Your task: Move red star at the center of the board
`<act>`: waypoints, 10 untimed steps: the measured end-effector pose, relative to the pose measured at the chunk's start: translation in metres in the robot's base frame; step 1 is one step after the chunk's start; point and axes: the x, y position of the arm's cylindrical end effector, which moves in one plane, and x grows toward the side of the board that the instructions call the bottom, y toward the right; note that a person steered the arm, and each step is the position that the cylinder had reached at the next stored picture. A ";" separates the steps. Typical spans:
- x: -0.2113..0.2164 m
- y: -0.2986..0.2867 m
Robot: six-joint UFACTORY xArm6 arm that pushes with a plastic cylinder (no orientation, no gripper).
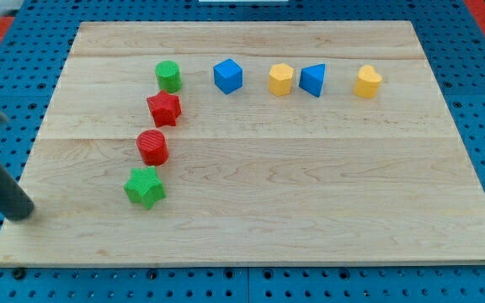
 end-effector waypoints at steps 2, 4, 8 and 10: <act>-0.138 0.024; -0.140 0.166; -0.150 0.249; -0.120 0.271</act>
